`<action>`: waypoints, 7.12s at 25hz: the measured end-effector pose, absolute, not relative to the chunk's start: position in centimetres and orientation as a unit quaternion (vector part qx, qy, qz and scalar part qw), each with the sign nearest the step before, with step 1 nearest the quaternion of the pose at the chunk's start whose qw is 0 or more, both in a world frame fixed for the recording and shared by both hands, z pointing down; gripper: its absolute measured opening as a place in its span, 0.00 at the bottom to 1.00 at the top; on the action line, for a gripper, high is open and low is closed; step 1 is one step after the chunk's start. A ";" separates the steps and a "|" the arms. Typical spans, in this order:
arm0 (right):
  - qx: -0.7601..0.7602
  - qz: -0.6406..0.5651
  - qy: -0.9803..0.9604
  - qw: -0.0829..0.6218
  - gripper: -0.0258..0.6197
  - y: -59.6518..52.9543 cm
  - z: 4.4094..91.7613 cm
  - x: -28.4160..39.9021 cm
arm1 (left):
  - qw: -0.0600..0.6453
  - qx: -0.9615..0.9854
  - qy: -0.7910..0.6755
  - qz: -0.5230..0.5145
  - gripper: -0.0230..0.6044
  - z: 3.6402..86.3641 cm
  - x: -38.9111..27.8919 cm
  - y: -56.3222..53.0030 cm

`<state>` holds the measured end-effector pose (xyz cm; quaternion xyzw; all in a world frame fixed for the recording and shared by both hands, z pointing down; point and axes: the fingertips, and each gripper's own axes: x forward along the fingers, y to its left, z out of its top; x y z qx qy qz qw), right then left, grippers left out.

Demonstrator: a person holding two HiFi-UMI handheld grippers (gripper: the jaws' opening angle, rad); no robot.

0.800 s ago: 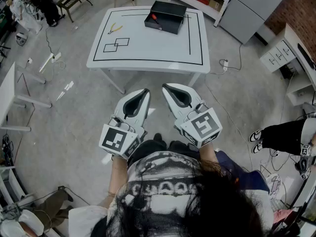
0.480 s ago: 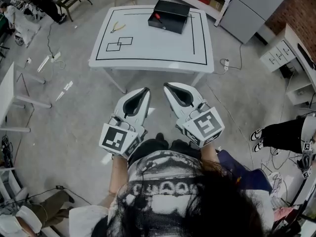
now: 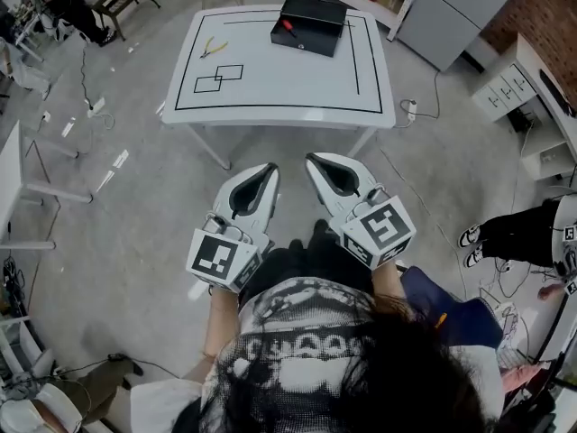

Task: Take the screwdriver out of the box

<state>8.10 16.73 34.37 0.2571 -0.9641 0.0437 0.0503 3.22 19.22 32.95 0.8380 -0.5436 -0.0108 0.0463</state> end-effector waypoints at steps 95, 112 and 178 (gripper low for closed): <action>0.314 0.112 -0.892 0.306 0.18 -45.1 54.0 -9.6 | 0.084 0.888 -0.450 0.051 0.04 39.3 -17.9 -28.0; 0.328 0.214 -0.801 0.453 0.28 -50.7 66.7 -10.8 | 0.114 0.881 -0.455 0.057 0.04 41.7 -23.0 -30.0; 0.392 0.165 -0.892 0.154 0.17 -13.2 44.3 6.4 | 0.078 0.892 -0.437 0.081 0.04 39.2 -3.5 -10.7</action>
